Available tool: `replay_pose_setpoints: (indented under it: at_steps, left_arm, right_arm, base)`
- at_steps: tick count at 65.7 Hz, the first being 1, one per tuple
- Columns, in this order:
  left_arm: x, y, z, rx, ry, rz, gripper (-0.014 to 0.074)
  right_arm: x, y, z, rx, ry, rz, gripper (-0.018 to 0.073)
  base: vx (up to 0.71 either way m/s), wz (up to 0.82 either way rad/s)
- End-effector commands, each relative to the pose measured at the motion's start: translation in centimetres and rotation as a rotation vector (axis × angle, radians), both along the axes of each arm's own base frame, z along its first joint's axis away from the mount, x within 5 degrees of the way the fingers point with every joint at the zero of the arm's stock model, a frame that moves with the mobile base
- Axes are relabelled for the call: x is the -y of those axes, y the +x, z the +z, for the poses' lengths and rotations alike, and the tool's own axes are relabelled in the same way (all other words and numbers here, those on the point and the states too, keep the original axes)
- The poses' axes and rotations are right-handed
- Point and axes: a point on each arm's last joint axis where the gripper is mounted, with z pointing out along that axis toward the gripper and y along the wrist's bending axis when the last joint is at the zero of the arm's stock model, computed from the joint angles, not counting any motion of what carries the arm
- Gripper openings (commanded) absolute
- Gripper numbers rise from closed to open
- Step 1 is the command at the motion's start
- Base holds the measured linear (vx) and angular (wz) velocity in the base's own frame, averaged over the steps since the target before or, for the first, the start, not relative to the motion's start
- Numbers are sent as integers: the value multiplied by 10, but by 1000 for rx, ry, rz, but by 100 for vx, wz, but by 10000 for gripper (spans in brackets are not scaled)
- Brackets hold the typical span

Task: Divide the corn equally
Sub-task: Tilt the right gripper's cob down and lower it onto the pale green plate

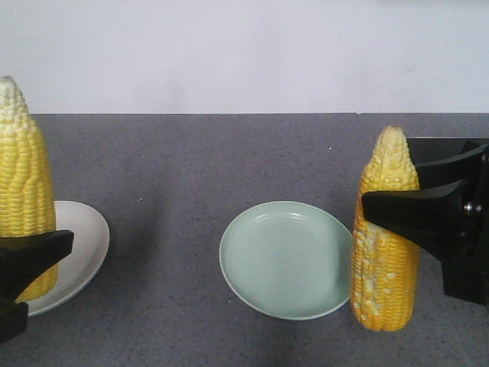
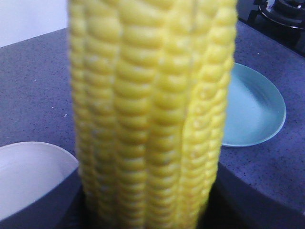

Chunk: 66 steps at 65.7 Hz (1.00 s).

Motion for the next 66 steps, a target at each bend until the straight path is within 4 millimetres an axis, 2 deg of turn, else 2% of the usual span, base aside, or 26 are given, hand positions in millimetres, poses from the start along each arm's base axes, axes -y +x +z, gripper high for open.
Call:
replay_pose_setpoints:
  at_steps: [1, 12, 25, 46, 66]
  left_arm:
    - [1, 1, 15, 85, -56, 4, 286]
    - [1, 1, 15, 85, -56, 4, 286]
    - [1, 1, 15, 85, -56, 4, 286]
    - [1, 1, 15, 85, -56, 4, 286]
    - [1, 1, 15, 85, -56, 4, 286]
  right_arm:
    - [0, -2, 13, 58, 51, -18, 228]
    - [0, 3, 15, -8, 101, -67, 230]
    - [-1, 29, 18, -165, 85, -143, 239]
    - [-17, 84, 13, -449, 56, -108, 244]
    - [-31, 147, -16, -609, 42, -116, 244]
  base:
    - [0, 0]
    - [0, 0]
    - [0, 0]
    - [0, 0]
    - [0, 0]
